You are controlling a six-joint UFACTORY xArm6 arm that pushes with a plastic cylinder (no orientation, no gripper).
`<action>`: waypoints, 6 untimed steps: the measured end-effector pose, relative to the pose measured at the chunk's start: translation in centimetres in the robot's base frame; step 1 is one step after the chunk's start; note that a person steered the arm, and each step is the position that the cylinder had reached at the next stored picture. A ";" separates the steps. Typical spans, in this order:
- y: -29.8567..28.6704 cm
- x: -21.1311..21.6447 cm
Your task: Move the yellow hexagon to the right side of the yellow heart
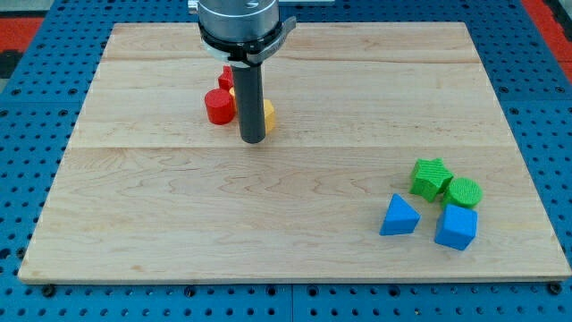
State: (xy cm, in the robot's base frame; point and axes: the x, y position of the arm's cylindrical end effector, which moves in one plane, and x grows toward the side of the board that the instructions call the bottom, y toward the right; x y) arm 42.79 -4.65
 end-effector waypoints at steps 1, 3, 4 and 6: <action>1.3 -0.2; -1.5 2.8; 0.2 -0.9; 9.0 -3.6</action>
